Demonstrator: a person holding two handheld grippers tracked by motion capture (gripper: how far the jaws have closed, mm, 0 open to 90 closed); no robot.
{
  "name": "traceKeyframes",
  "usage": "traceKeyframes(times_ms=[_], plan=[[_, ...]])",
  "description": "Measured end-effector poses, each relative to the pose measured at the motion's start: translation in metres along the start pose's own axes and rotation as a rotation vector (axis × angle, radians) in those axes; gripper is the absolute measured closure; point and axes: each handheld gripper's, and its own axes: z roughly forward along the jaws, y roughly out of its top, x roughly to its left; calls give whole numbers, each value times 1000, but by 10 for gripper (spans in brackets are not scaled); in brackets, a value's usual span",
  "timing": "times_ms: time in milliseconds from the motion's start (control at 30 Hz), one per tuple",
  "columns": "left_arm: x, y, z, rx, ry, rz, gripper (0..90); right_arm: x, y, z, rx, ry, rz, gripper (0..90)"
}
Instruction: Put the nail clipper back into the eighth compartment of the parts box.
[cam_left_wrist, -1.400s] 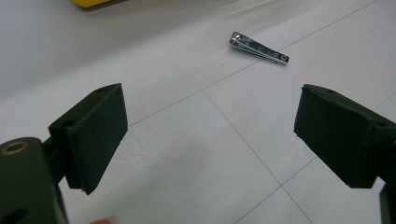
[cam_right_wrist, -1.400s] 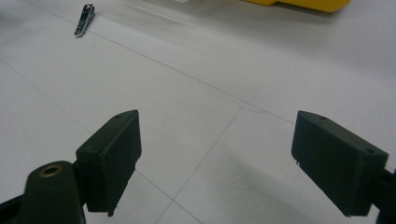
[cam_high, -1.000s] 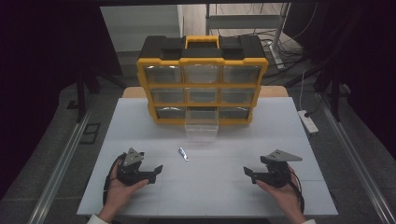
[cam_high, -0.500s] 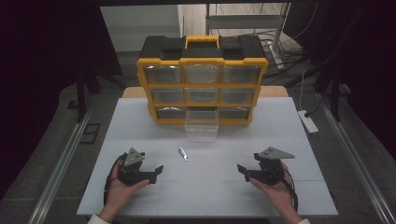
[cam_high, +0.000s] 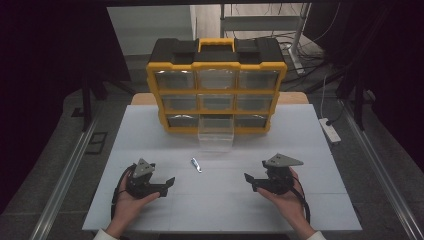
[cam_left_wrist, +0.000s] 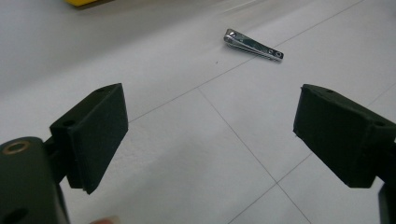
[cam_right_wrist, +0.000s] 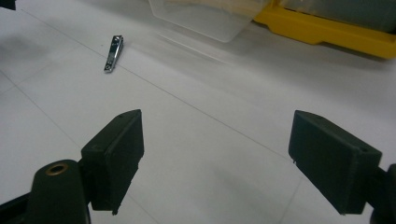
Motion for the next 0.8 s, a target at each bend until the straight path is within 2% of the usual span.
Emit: traceKeyframes(times_ms=[400,800], plan=[[-1,0,1,3,-3,7,109,19,19,13,1,21,-29,195],[-2,0,2,3,-5,4,109,41,37,30,2,62,-53,199]])
